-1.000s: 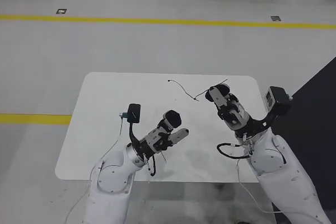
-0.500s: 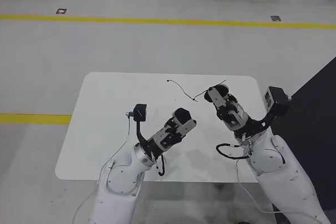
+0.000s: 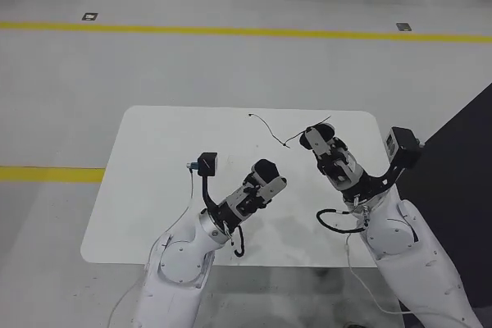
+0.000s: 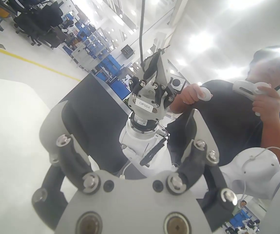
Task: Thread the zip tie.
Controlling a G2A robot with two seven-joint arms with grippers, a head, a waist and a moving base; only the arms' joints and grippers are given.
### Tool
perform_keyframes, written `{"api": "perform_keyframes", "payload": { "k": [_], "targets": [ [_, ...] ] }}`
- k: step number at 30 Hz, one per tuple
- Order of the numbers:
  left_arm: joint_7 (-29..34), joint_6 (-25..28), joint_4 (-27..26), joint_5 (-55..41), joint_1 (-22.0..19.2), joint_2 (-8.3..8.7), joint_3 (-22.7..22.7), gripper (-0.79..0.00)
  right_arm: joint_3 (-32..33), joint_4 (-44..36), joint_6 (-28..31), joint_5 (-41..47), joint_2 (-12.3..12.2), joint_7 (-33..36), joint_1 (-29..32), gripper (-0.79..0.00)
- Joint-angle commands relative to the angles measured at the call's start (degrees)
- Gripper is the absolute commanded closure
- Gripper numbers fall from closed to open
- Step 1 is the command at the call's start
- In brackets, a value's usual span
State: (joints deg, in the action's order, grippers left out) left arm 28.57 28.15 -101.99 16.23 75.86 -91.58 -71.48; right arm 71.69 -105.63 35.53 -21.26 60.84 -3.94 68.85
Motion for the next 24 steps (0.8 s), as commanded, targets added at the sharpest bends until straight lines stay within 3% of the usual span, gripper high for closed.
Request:
{"api": "perform_keyframes", "payload": {
  "k": [1,13,18,24],
  "targets": [
    [-3.0,-0.3,0.9,0.0,0.0,-0.04,0.5,-0.785,-0.7,0.2,-0.4,0.2,0.2,0.8,0.1,0.000],
    [-9.3,-1.4,2.4,-0.8,-0.3,0.34,2.2,-0.785,-2.7,0.7,-1.3,-0.4,1.3,1.6,-0.2,0.000],
    [-11.1,-1.4,3.0,-1.2,-0.7,0.47,3.1,-0.690,-2.9,0.7,-1.0,-0.8,1.6,2.0,0.0,0.000],
    [-12.4,-1.4,3.1,-1.1,-1.0,0.61,4.6,-0.696,-3.0,0.7,-0.9,-1.6,2.0,1.9,0.0,0.000]
  ]
}}
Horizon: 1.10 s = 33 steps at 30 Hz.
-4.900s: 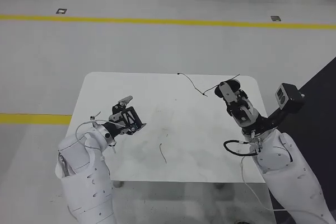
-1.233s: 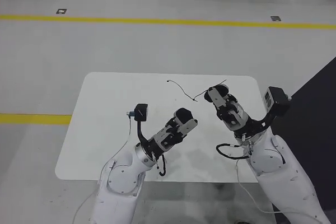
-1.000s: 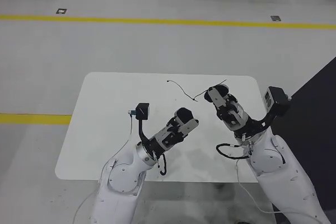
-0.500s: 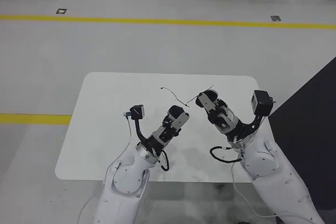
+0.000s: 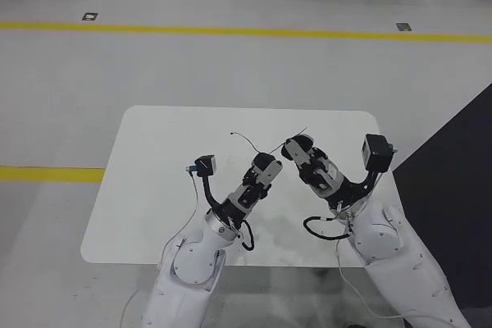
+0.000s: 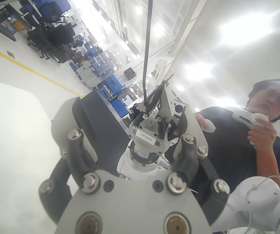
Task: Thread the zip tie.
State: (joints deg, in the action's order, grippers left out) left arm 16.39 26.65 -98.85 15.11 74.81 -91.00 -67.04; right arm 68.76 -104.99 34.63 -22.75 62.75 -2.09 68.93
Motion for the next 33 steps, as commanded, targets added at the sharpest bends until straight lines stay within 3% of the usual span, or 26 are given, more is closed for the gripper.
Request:
{"api": "perform_keyframes", "payload": {
  "k": [1,4,9,19,33],
  "targets": [
    [-0.4,0.1,0.0,-0.1,0.1,0.09,0.2,-0.686,0.0,0.1,0.0,-0.2,0.1,0.1,-0.1,0.000],
    [-1.2,0.3,0.1,-0.3,0.1,0.22,0.2,-0.677,0.0,0.1,0.1,-0.2,0.2,0.2,-0.1,0.000],
    [-2.0,0.3,0.5,-0.5,-0.3,0.44,0.3,-0.496,0.0,0.1,0.1,-0.2,0.2,0.2,-0.1,0.000],
    [-3.0,0.4,0.5,-0.7,-0.6,0.87,0.8,-0.369,0.0,0.1,0.1,-0.2,0.2,0.2,-0.1,0.000],
    [-3.3,1.1,0.1,-1.8,0.2,1.63,0.9,-0.323,0.0,0.1,0.1,-0.2,0.2,0.2,-0.1,0.000]
  ]
}}
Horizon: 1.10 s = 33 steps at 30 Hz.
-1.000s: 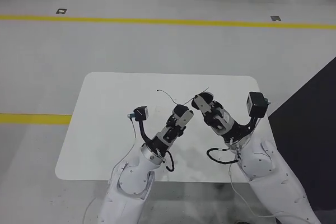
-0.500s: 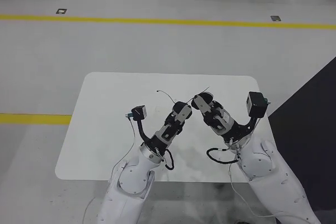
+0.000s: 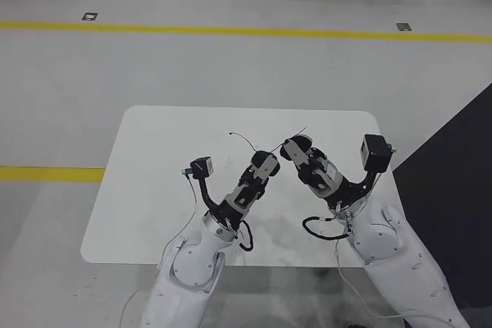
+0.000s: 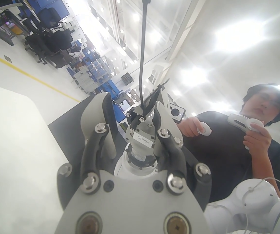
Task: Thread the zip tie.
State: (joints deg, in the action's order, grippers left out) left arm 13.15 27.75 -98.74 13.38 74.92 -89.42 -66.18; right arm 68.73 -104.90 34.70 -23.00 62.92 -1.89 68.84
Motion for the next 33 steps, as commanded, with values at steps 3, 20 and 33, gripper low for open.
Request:
{"api": "perform_keyframes", "payload": {
  "k": [3,20,33],
  "targets": [
    [-0.2,-0.1,-0.1,0.1,0.1,0.19,0.1,-0.314,0.0,0.0,0.0,0.0,0.0,0.0,0.0,0.000],
    [-1.4,0.5,0.6,-1.5,0.3,0.86,0.6,-0.246,0.0,0.0,0.0,0.0,0.0,0.0,0.0,0.000],
    [-1.2,1.6,0.0,-2.8,0.9,1.40,1.2,-0.169,0.0,0.0,0.0,0.0,0.0,0.0,0.0,0.000]
  ]
}}
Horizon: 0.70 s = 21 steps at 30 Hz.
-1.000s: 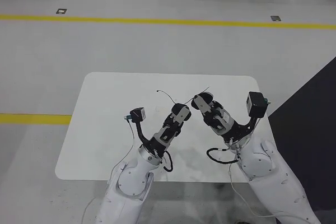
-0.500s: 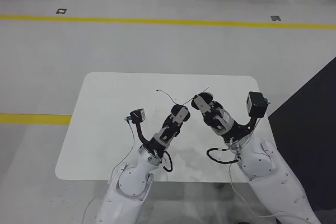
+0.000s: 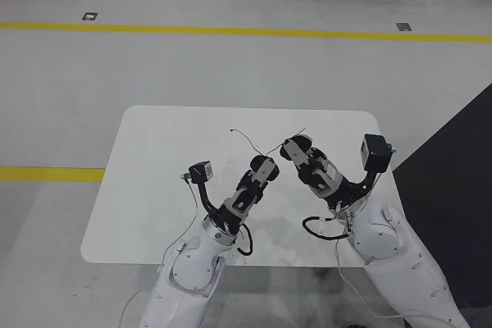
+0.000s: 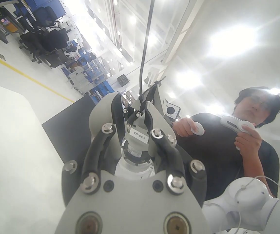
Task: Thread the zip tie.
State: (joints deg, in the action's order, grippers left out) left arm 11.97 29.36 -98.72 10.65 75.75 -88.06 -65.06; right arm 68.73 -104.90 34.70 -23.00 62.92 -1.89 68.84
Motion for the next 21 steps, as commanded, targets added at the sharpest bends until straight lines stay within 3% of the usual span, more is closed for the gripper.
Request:
{"api": "perform_keyframes", "payload": {
  "k": [1,21],
  "targets": [
    [0.1,0.1,-0.1,-0.1,0.1,0.07,0.2,-0.172,0.0,0.0,0.0,0.0,0.0,0.0,0.0,0.000],
    [-1.3,-0.4,-0.2,-0.4,-1.2,0.44,1.9,-0.166,0.0,0.0,0.0,0.0,0.0,0.0,0.0,0.000]
  ]
}}
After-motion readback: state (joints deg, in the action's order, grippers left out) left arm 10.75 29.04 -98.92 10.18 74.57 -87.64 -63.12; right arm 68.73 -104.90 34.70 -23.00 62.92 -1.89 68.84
